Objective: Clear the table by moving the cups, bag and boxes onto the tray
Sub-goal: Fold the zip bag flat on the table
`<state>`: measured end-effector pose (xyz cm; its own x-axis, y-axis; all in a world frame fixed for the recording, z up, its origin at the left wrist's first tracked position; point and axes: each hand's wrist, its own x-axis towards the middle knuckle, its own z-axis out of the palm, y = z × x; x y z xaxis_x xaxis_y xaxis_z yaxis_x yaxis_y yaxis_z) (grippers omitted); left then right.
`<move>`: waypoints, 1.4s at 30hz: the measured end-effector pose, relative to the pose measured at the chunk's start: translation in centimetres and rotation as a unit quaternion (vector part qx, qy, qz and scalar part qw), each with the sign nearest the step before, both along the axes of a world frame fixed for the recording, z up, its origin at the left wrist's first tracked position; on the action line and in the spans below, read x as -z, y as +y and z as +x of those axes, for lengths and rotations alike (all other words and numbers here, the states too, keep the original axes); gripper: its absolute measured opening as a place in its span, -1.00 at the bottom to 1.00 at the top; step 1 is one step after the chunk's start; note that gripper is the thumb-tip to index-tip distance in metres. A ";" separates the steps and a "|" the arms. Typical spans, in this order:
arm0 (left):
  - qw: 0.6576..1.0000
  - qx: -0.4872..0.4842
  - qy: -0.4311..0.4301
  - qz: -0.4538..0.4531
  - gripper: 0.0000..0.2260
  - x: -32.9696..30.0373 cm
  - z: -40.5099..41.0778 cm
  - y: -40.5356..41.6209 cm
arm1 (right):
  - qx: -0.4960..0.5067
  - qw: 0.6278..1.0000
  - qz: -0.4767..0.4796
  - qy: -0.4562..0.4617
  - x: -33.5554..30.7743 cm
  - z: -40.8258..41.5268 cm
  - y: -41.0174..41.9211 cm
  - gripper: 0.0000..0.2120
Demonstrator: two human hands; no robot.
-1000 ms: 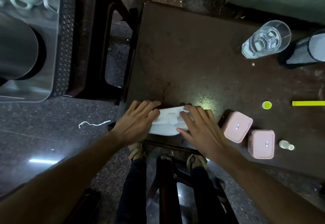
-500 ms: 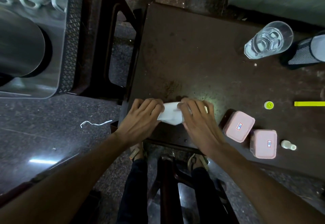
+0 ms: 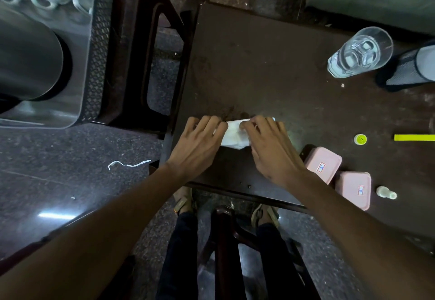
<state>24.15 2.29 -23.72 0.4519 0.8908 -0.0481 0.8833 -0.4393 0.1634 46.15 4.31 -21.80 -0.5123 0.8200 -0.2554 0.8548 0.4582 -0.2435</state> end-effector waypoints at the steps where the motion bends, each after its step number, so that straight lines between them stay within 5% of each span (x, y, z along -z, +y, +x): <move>1: 1.000 0.003 0.003 0.002 -0.68 0.0 0.1 -0.1 | -0.007 1.000 0.005 -0.002 -0.1 0.1 -0.1 -0.51; 10: 1.000 0.014 0.005 -0.013 -0.66 -0.5 0.6 -1.6 | -0.038 0.999 -0.023 0.003 0.8 0.4 -2.7 -0.38; 17: 0.997 -0.003 -0.047 -0.061 -0.89 -1.1 0.7 -2.1 | 0.087 0.980 -0.081 0.157 0.8 -0.8 -2.7 -0.89; 23: 0.939 -0.183 -0.148 -0.250 -0.84 -1.1 1.5 -0.3 | 0.198 0.949 -0.146 0.200 2.8 -1.3 -1.3 -0.92; 27: 0.918 -0.201 -0.117 -0.320 -0.90 -2.1 2.0 1.5 | 0.199 0.944 -0.173 0.199 2.7 -1.6 -0.7 -0.94; 31: 0.902 -0.193 -0.057 -0.383 -0.63 -3.4 2.4 2.6 | 0.200 0.936 -0.247 0.149 1.6 -1.2 2.0 -0.83; 37: 0.951 -0.196 0.013 -0.240 -0.42 -3.3 1.7 2.3 | 0.205 0.967 -0.147 0.044 1.2 2.4 2.1 -0.43; 42: 0.957 -0.203 0.022 -0.205 -0.45 -2.6 1.2 0.3 | 0.240 0.951 -0.180 0.073 -0.6 0.8 0.9 -0.71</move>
<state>25.38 2.60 -21.17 0.0628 0.8948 -0.4419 0.9778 0.0335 0.2068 46.98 5.24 -21.24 -0.1523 0.8414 -0.5186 0.8901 -0.1113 -0.4420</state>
